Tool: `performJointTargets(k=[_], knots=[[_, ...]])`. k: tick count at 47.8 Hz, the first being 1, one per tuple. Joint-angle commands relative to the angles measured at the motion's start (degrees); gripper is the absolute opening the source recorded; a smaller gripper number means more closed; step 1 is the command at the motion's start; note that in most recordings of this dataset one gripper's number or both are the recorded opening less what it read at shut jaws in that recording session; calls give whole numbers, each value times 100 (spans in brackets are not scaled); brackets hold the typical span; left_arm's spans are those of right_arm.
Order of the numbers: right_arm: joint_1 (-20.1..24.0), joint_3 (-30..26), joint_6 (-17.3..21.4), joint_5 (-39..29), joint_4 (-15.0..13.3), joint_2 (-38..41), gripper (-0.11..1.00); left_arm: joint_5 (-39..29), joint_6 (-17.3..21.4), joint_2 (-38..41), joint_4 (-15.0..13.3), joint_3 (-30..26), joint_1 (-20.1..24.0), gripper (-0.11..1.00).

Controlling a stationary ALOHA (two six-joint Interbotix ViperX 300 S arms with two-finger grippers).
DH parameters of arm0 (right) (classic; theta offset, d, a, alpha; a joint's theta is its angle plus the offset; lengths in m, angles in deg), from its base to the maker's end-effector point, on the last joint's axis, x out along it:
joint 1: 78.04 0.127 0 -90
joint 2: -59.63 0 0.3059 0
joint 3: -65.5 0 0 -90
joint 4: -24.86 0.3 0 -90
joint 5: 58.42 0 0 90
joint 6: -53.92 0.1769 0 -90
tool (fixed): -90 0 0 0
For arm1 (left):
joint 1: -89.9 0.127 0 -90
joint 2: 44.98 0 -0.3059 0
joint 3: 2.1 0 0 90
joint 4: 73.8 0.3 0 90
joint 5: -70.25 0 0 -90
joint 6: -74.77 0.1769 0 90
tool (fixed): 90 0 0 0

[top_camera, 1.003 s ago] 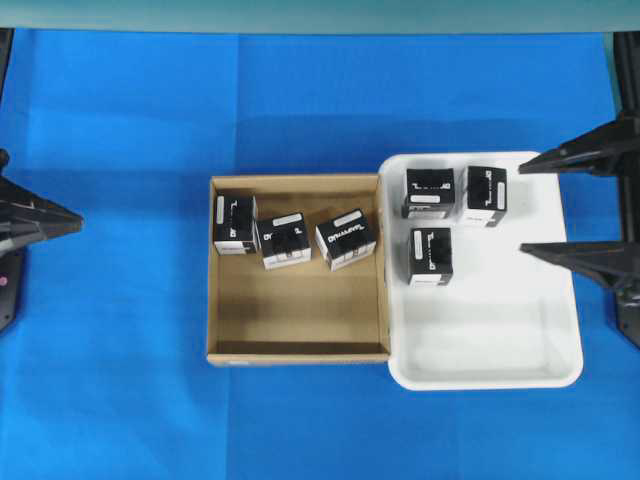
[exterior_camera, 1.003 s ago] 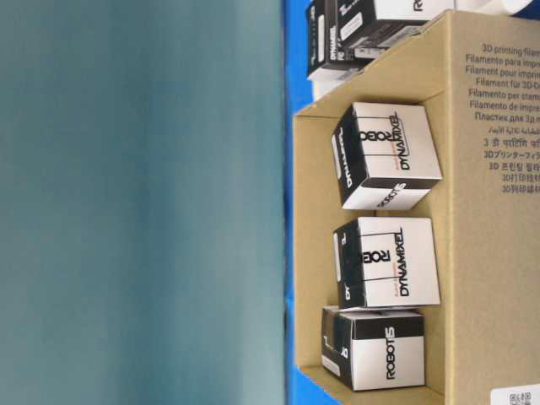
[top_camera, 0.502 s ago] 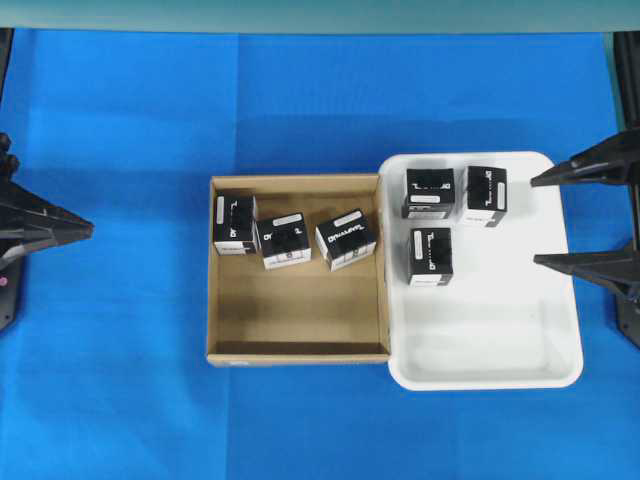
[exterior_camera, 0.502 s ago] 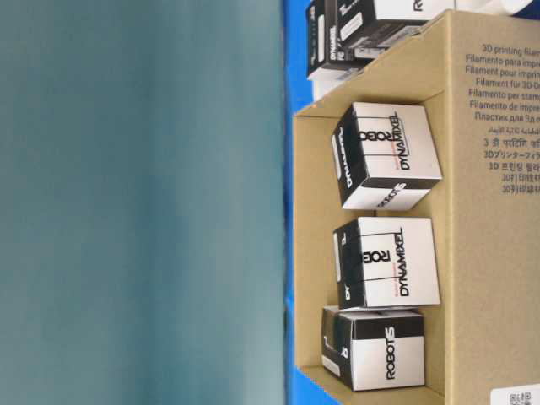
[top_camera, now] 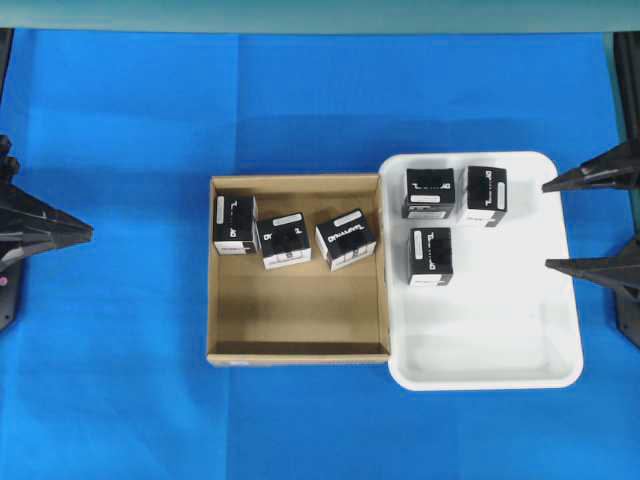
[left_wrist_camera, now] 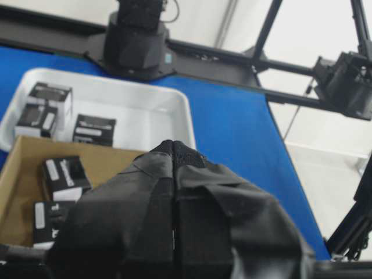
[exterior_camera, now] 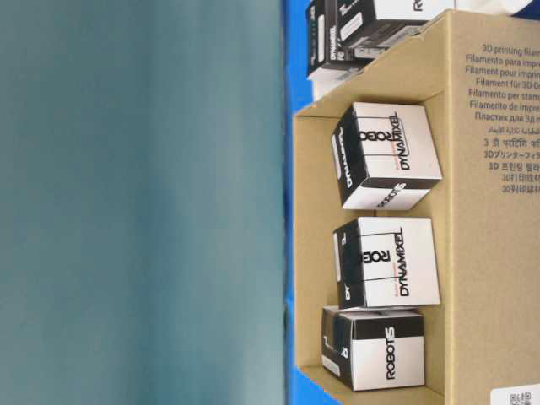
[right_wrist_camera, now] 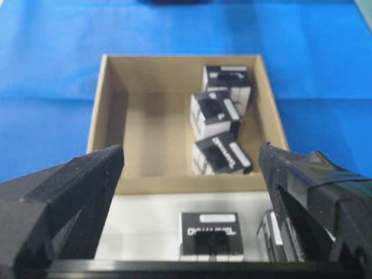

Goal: Pick a box that is randomly placed inside the cardboard box.

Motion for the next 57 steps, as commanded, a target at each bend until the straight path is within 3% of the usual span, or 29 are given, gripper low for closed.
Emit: performJointTargets(k=[1, 57], knots=[[9, 0, 0, -70, 35, -97, 98, 44, -26, 44, 18, -88, -18, -7], [9, 97, -35, -185, 26, -255, 98, -158, -88, 18, 9, -105, -97, -7]])
